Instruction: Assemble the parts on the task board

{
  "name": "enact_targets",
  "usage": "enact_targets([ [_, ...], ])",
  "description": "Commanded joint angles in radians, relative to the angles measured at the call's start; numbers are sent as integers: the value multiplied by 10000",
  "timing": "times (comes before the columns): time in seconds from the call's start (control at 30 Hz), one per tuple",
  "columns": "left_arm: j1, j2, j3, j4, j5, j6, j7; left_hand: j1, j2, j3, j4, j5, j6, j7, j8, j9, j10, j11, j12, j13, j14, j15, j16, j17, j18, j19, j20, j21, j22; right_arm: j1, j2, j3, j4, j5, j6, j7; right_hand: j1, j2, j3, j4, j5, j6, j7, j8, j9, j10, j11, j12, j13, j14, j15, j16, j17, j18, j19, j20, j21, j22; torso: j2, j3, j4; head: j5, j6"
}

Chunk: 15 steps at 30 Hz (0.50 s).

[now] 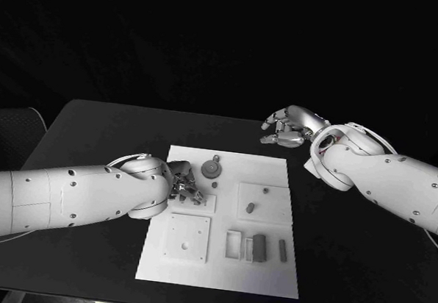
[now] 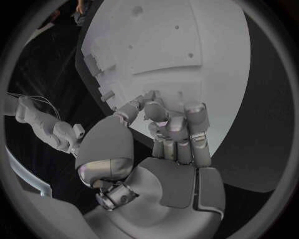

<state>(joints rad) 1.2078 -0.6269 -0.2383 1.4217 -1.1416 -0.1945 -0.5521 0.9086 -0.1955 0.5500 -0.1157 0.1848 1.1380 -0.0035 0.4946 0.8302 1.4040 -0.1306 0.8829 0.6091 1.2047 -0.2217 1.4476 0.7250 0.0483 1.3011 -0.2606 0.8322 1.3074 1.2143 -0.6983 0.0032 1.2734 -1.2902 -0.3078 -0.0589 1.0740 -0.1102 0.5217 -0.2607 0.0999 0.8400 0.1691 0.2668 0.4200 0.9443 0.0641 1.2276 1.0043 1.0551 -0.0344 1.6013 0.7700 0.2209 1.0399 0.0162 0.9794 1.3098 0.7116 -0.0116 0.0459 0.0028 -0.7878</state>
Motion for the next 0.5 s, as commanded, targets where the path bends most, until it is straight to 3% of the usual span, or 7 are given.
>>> enact_targets([
  [0.03, -5, 10, 2, 30, 25, 160, 119, 163, 49, 22, -85, 103, 1253, -343, -8, 19, -127, -42, 54, 16, 57, -121, 47, 19, 135, 25, 23, 57, 202, -6, -5, 4, 16, 7, 137, 38, -104, -21, -20, 66, 38, 0, 68, -44, -15, -91, 4, 61, -15, 38, -59, -41, 9, 409, -2, -68, -40, 78, 0, -4, 2, 3, 10],
  [0.1, -5, 9, 2, 33, 32, 141, 122, 356, 279, -16, -370, 558, 1240, -339, 12, 30, -138, -37, 74, 16, 49, -116, 52, 28, 137, 4, 40, 87, 204, -6, -6, 4, 16, 7, 141, 37, -105, -20, -20, 68, 39, 0, 68, -44, -16, -91, 4, 62, -16, 38, -59, -41, 9, 409, -2, -68, -40, 78, 1, -6, 1, 7, 9],
  [0.2, -5, 9, 2, 27, 94, 121, 142, 558, 603, -18, -693, 822, 1235, -336, 24, 29, -144, -32, 87, 10, 48, -109, 52, 33, 141, -10, 56, 113, 202, -6, -4, 4, 11, 7, 140, 34, -107, -19, -20, 71, 39, 0, 68, -43, -16, -91, 4, 64, -18, 38, -59, -41, 9, 409, -2, -68, -40, 78, 1, -7, 2, 7, 13],
  [0.27, -5, 10, 2, 24, 119, 97, 142, 585, 696, -32, -822, 989, 1233, -333, 27, 25, -148, -27, 89, 1, 48, -103, 47, 33, 139, -21, 69, 118, 196, -6, 0, 4, 11, 7, 143, 35, -109, -18, -20, 72, 39, 0, 68, -43, -16, -92, 4, 65, -19, 38, -59, -41, 9, 409, -3, -68, -40, 78, 0, -7, 3, 8, 17],
  [0.5, -5, 2, 3, 20, 247, 1, 135, 610, 880, -26, -958, 1089, 1227, -330, 28, 17, -149, -26, 90, -12, 54, -100, 43, 32, 141, -24, 82, 124, 190, -7, 5, 4, 5, 7, 147, 33, -111, -17, -19, 77, 40, -1, 68, -43, -18, -94, 4, 68, -25, 38, -59, -42, 9, 409, -3, -68, -40, 78, -1, -7, 3, 9, 26],
])
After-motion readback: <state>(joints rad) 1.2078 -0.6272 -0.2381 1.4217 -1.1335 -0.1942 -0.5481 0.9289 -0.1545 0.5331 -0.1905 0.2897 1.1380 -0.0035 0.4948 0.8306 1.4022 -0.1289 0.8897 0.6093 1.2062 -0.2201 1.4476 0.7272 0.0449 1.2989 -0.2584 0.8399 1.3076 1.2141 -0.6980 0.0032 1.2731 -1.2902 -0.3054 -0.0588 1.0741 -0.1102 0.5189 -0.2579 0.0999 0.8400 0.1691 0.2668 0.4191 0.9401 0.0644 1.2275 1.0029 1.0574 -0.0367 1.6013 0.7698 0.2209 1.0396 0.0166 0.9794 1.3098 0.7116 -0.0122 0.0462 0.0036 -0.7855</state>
